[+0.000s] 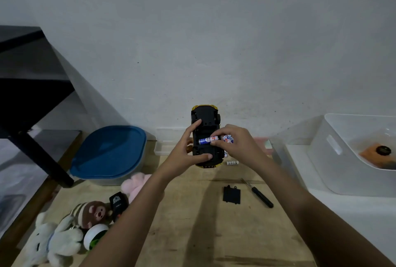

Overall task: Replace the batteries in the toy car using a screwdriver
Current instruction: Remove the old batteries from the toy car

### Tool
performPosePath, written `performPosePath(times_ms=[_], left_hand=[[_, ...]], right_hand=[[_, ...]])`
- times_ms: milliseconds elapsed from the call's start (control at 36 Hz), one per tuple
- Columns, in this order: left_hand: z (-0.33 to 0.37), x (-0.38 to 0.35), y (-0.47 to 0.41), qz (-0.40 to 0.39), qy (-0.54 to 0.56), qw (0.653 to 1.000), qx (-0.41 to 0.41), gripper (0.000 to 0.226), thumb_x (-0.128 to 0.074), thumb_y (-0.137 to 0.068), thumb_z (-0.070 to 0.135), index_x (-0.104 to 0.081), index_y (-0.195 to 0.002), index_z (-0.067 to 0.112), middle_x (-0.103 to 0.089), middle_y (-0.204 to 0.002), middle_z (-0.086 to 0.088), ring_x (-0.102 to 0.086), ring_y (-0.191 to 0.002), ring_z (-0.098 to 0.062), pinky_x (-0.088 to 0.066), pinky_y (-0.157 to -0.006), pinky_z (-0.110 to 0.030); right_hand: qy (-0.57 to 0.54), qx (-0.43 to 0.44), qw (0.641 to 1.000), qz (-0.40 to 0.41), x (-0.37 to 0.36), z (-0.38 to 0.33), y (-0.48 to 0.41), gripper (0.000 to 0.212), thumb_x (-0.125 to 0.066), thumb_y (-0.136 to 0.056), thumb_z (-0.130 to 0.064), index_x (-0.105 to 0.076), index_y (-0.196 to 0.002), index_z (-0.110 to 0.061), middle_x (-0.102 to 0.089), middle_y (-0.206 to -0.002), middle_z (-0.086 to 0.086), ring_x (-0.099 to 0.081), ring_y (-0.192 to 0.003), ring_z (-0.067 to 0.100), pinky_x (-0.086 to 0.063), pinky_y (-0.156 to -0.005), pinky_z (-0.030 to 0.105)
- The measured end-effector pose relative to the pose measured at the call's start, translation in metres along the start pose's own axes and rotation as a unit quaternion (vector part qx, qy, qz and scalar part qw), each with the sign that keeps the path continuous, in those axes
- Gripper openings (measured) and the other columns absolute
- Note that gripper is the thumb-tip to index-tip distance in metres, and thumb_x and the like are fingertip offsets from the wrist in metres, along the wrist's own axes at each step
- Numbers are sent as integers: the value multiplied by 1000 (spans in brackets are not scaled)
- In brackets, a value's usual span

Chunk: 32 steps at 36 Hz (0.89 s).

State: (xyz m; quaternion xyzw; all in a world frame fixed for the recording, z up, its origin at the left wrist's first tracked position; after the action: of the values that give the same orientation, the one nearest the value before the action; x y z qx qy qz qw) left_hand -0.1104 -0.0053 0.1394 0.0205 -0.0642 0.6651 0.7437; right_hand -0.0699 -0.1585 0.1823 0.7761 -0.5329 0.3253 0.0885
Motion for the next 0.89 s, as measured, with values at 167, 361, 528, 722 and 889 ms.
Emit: performPosePath(times_ms=[167,361,528,722,889], left_hand=[[1,1,-4,5,-1,1000,1,88,-75,-76,6,-28,-140,44,-48,-127,12,-53,-114,-6,-52,-92,-29],[-3,-5,-6,10,-12,1000,-5,87,-76,-76,6,-30,-139,47,-48,-128,14,-52,-117,-11,-52,-94,-33],[-25,-1,-5,62,-14,998,8,83,-72,-80,7,-27,-138,47,-47,-128,10,-53,-110,-9,-52,-80,-18],[-96,-1,8,103,-38,986,125,80,-61,-85,-1,-20,-147,29,-38,-143,-2,-43,-126,-19,-41,-102,-33],[-148,-3,25,141,-149,956,210,87,-64,-77,26,-14,-147,40,-47,-127,-16,-51,-106,-26,-44,-92,-32]], right_hand=[[-50,-4,998,29,-1,-3,-2,15,-70,-80,-22,-69,-94,-16,-59,-93,-2,-56,-90,11,-46,-78,20],[-101,-17,994,45,-6,0,-6,7,-65,-84,-22,-64,-89,-16,-64,-91,-8,-58,-80,-3,-47,-66,9],[-236,-131,959,85,-1,23,-1,27,-55,-91,-26,-54,-95,1,-57,-57,2,-34,-29,4,-29,-32,16],[-529,-272,795,120,-13,84,20,22,-49,-94,-27,-55,-82,-10,-52,-64,1,-31,-33,4,-20,-28,15],[-557,-354,743,116,-34,120,39,21,-50,-94,-26,-55,-83,-8,-49,-58,-2,-30,-31,4,-19,-26,15]])
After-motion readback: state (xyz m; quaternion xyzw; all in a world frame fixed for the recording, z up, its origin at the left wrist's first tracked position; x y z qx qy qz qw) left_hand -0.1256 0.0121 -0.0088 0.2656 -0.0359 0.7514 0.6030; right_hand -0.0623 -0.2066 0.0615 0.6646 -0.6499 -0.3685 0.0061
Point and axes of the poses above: each hand's wrist, its own y-axis away from the middle knuckle, its own x-axis out of the back of the hand, z = x × y, the point moved 4 cm from there along -y, towards the middle knuckle
